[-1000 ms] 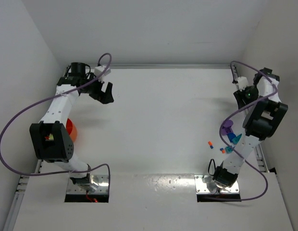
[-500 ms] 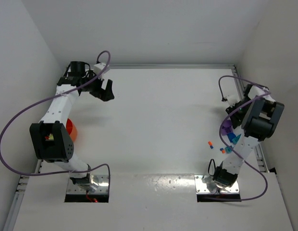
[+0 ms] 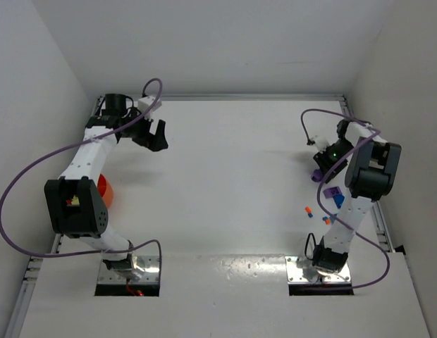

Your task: Sort the legos into containers by color

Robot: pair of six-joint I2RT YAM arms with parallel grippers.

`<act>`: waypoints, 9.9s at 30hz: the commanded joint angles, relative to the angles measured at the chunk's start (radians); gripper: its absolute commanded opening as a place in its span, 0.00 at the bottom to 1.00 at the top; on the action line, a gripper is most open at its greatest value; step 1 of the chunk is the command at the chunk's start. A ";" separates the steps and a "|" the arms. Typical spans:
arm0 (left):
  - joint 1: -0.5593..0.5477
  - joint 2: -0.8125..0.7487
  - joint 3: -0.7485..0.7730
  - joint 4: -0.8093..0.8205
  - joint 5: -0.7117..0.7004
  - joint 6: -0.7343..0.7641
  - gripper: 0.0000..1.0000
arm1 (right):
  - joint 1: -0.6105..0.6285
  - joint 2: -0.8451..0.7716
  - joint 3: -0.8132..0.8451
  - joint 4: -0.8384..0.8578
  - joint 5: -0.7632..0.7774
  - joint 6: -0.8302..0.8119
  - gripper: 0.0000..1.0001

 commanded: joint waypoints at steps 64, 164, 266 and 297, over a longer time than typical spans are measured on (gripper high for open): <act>0.047 -0.026 -0.063 0.058 0.079 0.081 1.00 | 0.268 0.017 0.058 0.019 -0.279 -0.993 0.79; 0.002 -0.069 -0.341 0.608 0.411 -0.949 0.14 | 0.949 -0.491 -0.088 0.532 -0.203 0.512 0.77; 0.696 -0.142 -0.126 -0.645 -0.131 1.242 0.24 | 0.838 -0.439 -0.094 0.246 -0.287 0.386 0.78; 0.412 -0.027 0.188 -0.635 0.311 0.793 0.99 | 0.572 -0.600 -0.301 0.254 -0.121 0.438 0.75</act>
